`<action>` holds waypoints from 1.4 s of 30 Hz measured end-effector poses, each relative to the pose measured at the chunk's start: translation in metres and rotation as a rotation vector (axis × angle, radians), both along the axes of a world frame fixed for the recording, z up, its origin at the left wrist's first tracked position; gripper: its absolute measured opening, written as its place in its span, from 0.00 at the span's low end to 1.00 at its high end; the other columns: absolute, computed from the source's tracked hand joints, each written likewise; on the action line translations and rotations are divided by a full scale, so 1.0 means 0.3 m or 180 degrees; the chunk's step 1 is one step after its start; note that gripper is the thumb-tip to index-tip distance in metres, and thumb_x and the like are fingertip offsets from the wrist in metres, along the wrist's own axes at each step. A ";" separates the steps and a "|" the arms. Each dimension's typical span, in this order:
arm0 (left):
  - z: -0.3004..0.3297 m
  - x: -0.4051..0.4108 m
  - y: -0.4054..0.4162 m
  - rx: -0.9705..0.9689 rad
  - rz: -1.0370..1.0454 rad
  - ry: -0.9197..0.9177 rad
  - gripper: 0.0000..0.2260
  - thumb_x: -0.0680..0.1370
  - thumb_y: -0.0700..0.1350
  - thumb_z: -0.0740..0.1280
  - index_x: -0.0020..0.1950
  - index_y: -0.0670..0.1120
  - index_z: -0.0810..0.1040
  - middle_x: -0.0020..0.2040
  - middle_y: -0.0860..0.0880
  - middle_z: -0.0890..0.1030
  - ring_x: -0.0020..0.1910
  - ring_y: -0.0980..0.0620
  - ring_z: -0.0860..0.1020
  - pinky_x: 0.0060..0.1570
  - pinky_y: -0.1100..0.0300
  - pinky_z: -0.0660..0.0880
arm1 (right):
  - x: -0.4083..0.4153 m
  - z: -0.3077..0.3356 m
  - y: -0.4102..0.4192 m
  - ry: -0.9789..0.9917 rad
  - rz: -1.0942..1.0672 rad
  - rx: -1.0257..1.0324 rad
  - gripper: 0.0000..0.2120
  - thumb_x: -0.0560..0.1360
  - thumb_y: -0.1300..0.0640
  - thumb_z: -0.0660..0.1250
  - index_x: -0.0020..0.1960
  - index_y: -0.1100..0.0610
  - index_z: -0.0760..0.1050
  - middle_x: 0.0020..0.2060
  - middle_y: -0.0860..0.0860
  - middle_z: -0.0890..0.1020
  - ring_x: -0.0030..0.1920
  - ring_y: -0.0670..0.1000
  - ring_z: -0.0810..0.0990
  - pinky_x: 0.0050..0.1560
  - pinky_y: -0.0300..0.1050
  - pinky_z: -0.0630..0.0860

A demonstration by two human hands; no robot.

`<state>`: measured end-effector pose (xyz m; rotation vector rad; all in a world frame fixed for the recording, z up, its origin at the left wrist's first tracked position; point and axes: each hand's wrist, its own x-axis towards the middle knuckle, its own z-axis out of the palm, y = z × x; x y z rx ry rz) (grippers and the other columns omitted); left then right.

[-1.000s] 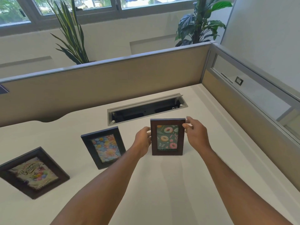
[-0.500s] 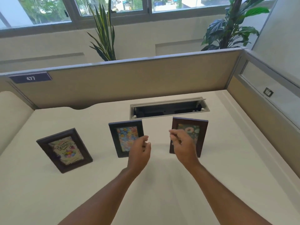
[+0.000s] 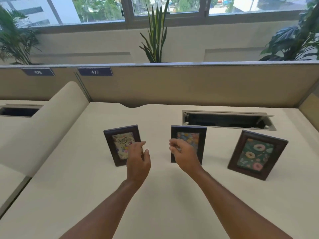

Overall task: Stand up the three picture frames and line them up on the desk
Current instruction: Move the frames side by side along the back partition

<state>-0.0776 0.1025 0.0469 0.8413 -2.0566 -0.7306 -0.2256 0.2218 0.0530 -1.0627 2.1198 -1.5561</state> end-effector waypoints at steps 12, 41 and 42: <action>-0.008 0.228 -0.410 0.1626 0.0663 -0.0012 0.31 0.77 0.47 0.71 0.76 0.47 0.59 0.66 0.45 0.72 0.65 0.47 0.72 0.63 0.48 0.72 | 0.160 0.018 -0.414 -0.0683 0.0282 0.0271 0.15 0.80 0.58 0.63 0.65 0.51 0.75 0.51 0.41 0.79 0.52 0.41 0.78 0.38 0.23 0.72; 0.035 -0.048 -0.932 0.2831 -0.0560 0.0322 0.09 0.80 0.40 0.66 0.57 0.51 0.79 0.54 0.51 0.84 0.53 0.52 0.82 0.40 0.62 0.81 | -0.068 0.076 -0.908 -0.0326 -0.0374 0.0568 0.07 0.77 0.62 0.65 0.53 0.56 0.80 0.46 0.50 0.84 0.46 0.49 0.80 0.36 0.33 0.69; 0.037 -0.066 -0.963 0.2853 -0.0547 0.0334 0.08 0.80 0.39 0.66 0.56 0.51 0.79 0.54 0.50 0.84 0.53 0.52 0.83 0.42 0.60 0.81 | -0.086 0.079 -0.940 -0.0314 -0.0374 0.0573 0.08 0.77 0.62 0.65 0.53 0.57 0.80 0.46 0.51 0.84 0.46 0.50 0.80 0.37 0.34 0.70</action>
